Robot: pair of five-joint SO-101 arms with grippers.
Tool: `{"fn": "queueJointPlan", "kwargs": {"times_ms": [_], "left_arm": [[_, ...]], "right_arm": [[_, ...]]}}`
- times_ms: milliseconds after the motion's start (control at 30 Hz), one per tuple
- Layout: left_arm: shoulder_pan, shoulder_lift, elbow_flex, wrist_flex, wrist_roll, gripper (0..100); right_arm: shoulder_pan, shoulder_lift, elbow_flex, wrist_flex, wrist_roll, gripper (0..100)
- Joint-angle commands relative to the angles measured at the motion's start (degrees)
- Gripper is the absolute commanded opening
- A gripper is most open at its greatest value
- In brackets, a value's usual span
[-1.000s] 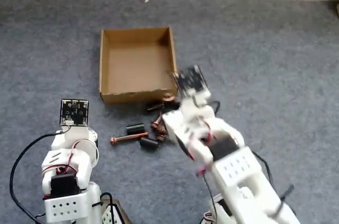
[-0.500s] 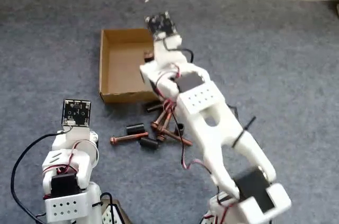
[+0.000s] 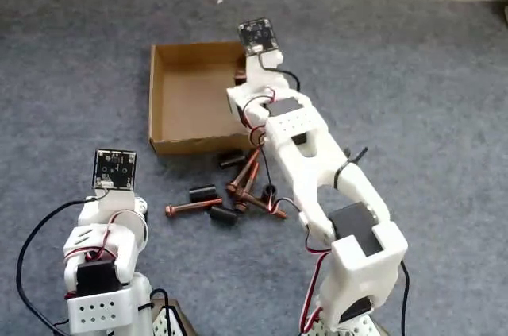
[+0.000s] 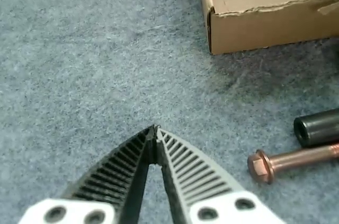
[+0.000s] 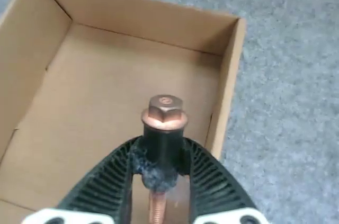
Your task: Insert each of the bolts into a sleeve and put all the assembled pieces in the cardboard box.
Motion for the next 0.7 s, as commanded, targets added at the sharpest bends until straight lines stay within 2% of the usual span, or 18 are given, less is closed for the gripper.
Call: {"fn": "queueJointPlan", "kwargs": {"times_ms": [0,100,267,433,667], "left_arm": [[-0.2,-0.3,-0.3,-1.2,-0.4,1],[-0.2,-0.3,-0.3,-1.2,-0.4,1],[-0.2,-0.3,-0.3,-1.2,-0.4,1],[-0.2,-0.3,-0.3,-1.2,-0.4,1],[-0.2,-0.3,-0.3,-1.2,-0.4,1]], "right_arm": [[0.7,-1.5,-4.0,2.9,-0.7,9.4],[0.6,-1.7,-4.2,8.0,-0.7,15.3],[0.5,-1.8,-4.2,8.7,-0.4,15.1],[0.5,-4.7,-3.7,9.1,-0.4,8.0],[0.5,-16.7,-4.1,24.3,-0.5,5.2]]}}
